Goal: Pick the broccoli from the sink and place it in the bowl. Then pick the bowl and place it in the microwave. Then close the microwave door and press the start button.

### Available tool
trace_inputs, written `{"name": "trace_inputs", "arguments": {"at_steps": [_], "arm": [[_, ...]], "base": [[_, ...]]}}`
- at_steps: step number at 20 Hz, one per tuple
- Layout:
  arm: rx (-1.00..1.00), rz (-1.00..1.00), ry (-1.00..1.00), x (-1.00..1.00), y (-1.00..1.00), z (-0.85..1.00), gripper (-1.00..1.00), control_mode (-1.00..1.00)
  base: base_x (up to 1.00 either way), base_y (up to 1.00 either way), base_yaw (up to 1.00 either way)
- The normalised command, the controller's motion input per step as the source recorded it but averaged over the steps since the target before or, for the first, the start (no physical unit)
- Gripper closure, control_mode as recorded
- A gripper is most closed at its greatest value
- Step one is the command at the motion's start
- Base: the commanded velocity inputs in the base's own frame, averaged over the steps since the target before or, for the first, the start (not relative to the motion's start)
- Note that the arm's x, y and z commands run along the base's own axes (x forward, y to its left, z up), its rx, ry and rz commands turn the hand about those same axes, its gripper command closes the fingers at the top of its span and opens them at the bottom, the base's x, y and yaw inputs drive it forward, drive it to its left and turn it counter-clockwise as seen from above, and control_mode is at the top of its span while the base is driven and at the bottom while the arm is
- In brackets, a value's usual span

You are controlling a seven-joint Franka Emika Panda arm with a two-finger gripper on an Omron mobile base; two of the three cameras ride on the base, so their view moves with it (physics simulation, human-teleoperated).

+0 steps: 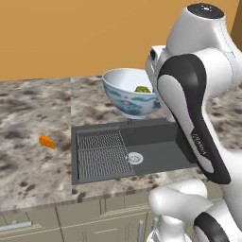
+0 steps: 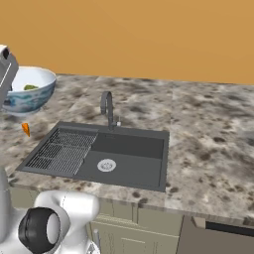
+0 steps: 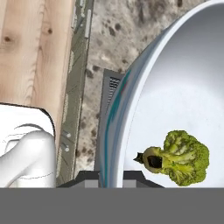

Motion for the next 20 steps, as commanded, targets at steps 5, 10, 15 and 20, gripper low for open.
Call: {"name": "trace_inputs", "arguments": {"at_steps": [5, 10, 15, 20], "arm": [[0.05, 0.0, 0.0, -0.03, -0.25, -0.34, 1.0, -1.0], [0.0, 0.0, 0.0, -0.01, -0.04, -0.19, 1.0, -1.0], [0.0, 0.0, 0.0, -0.02, 0.0, 0.0, 1.0, 1.0], [0.0, 0.0, 0.0, 0.0, 0.0, 0.0, 1.0, 1.0]], "base": [[0.0, 0.0, 0.0], [0.0, 0.0, 0.0], [-0.39, 0.0, 0.01], [-0.66, -0.02, 0.15]]}}
